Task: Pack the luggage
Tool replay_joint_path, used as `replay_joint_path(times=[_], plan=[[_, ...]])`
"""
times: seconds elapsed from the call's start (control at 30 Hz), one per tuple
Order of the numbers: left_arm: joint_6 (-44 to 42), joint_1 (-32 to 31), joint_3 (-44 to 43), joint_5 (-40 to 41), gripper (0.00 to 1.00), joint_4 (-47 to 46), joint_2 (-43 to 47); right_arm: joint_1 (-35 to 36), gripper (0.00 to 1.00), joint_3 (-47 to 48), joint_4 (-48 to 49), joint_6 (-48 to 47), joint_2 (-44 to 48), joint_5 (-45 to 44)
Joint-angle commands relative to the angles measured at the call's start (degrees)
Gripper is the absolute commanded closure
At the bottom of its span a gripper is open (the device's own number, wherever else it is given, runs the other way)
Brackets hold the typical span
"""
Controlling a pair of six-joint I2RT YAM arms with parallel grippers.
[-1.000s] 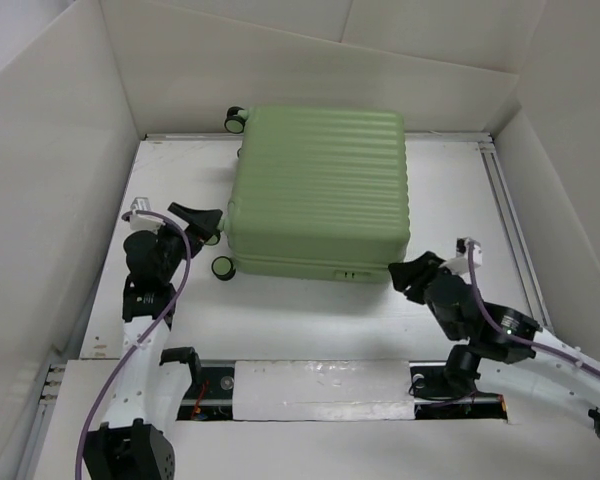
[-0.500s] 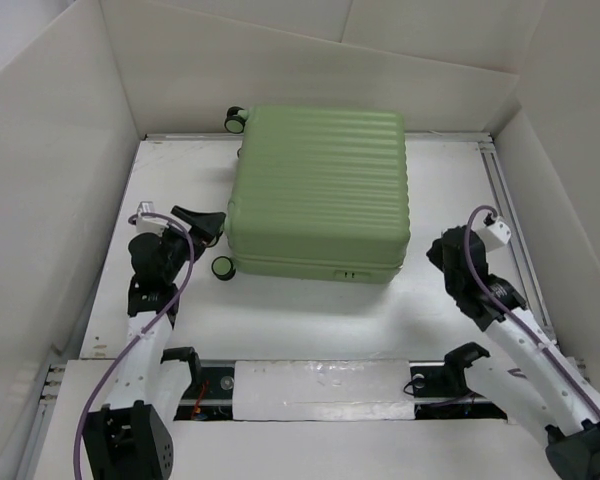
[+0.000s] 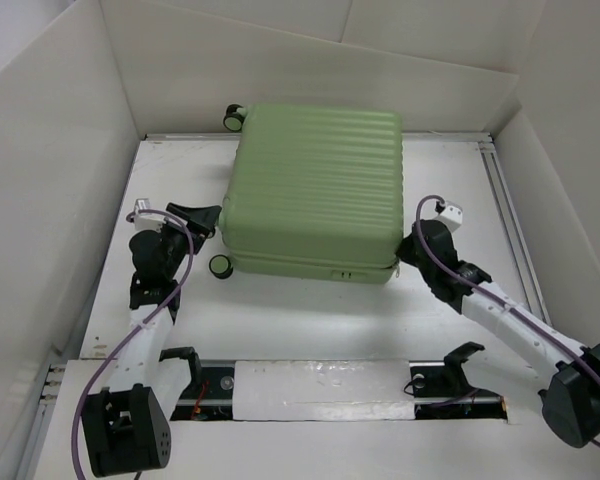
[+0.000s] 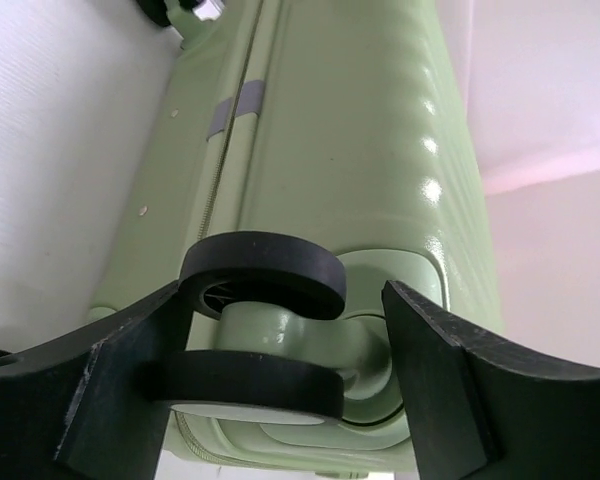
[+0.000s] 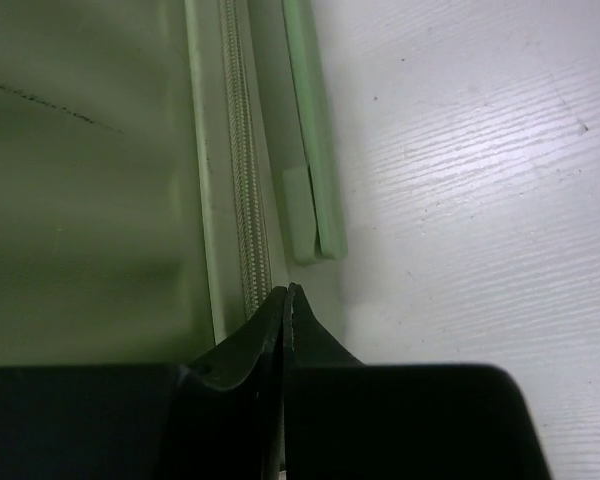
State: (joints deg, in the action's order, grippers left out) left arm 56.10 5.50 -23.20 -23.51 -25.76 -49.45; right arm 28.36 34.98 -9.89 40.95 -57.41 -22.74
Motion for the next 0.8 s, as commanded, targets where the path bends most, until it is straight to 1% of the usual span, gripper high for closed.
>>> replay_joint_path(times=[0.0,0.03,0.1,0.17,0.3,0.37,0.4,0.43,0.47,0.53,0.57,0.6,0.63,0.67,0.7,0.73,0.77], plan=[[-0.3,-1.5,0.9,-6.3,0.30,-2.2,0.6,5.6,0.97,5.4,10.7,0.5,-3.7,12.0],[-0.3,-1.5,0.4,-6.3,0.35,-2.2,0.6,5.6,0.97,6.1,10.7,-0.6,-4.5,13.1],[-0.3,-1.5,-0.3,-5.8,0.40,-1.7,1.1,5.6,0.97,8.9,10.7,-1.3,-7.4,16.5],[-1.3,-0.8,-1.1,-5.0,0.44,-0.1,1.1,7.1,0.97,10.5,10.7,-2.8,-9.0,19.1],[-2.7,-0.8,-2.7,-3.4,0.49,2.3,1.6,9.0,0.95,11.7,10.7,-3.3,-9.6,19.1],[-2.7,-0.8,-3.5,-2.9,0.55,2.8,1.6,9.0,0.89,10.9,9.8,-3.3,-7.2,17.5],[-3.2,-0.8,-4.1,-2.3,0.56,2.8,1.6,9.0,0.83,10.4,8.0,-3.3,-5.5,15.6],[-3.2,-0.8,-4.1,-2.3,0.57,2.8,1.6,9.0,0.71,9.2,6.0,-3.3,-3.6,10.8],[-3.2,-0.8,-4.1,-1.7,0.60,2.8,1.6,9.0,0.66,8.4,1.8,-2.2,1.0,8.4],[-3.7,-0.8,-4.7,-1.7,0.64,2.8,1.0,9.0,0.60,4.3,-1.4,1.1,6.5,3.0],[-3.7,-0.8,-4.7,-1.7,0.66,2.3,0.4,9.0,0.58,2.7,-2.7,2.2,12.2,1.9],[-3.0,-0.8,-4.7,-1.7,0.73,1.3,-0.3,9.0,0.58,-0.9,-3.5,3.0,14.9,1.3],[-3.0,-0.8,-4.7,-1.7,0.77,1.3,-0.3,9.0,0.58,-1.0,-3.6,3.6,17.6,1.3],[-2.5,-0.8,-5.4,-1.7,0.81,1.3,-0.9,9.0,0.58,-4.7,-3.0,3.6,20.0,2.4],[-2.5,-0.8,-6.1,-1.7,0.85,1.3,-0.9,9.0,0.60,-6.6,-0.5,3.6,23.7,3.7],[-2.5,-0.8,-6.2,-2.2,0.91,1.3,-1.5,9.0,0.62,-8.4,1.1,3.1,25.0,5.2],[-2.5,-0.8,-7.0,-2.2,0.94,1.3,-1.5,9.0,0.64,-11.3,2.6,2.5,25.8,8.3]])
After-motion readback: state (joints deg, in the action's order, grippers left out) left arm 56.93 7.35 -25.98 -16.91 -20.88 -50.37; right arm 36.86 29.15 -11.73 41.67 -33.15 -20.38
